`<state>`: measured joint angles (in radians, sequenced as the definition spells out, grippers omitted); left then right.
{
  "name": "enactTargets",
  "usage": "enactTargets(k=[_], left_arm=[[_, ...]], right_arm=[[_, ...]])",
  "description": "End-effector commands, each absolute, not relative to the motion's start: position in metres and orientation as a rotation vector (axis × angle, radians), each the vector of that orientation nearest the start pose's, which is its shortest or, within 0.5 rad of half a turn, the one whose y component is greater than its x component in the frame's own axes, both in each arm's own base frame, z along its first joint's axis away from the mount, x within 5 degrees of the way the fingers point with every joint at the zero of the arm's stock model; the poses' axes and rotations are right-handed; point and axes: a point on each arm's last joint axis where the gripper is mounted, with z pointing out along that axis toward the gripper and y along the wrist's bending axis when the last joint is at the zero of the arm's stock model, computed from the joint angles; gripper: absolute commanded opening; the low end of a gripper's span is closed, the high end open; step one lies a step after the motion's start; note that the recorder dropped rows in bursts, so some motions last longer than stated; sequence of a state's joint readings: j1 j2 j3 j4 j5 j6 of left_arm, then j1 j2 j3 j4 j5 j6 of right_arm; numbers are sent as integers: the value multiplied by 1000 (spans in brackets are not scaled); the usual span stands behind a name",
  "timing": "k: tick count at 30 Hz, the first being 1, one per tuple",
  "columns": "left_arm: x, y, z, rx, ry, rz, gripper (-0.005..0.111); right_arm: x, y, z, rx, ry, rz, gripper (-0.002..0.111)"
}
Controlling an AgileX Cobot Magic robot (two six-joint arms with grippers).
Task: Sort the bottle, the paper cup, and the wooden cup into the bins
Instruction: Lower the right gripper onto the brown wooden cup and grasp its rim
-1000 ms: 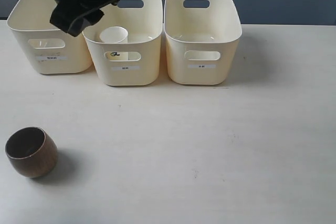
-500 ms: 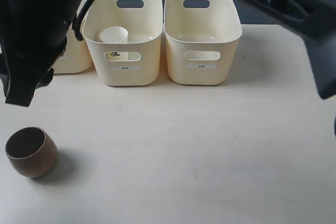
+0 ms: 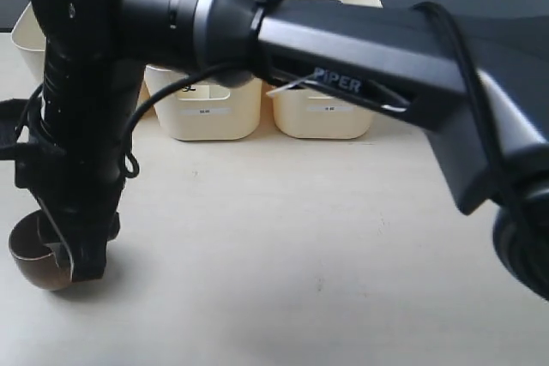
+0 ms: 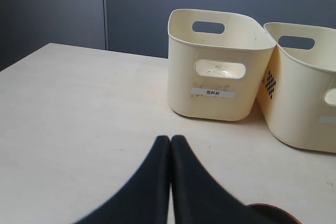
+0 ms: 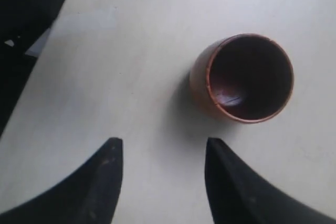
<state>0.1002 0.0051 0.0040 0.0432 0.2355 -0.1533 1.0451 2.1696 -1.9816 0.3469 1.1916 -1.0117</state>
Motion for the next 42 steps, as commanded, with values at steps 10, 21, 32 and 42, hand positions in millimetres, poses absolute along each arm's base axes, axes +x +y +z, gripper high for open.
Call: enactTargets(k=[10,21,32,42], left_arm=[[55,6,192,-185,1704,-1,0],[55,6,192,-185,1704,-1,0],[55,6,192,-185,1704,-1,0],[55,6,192,-185,1704,-1,0]], right_arm=[[228,447,208,-2304,1312,406,48],[231,452,188,-2309,1296,401,48],[230,454,175,-2333,1308,423,45],[226,450,173,-2393,1328,449,26]])
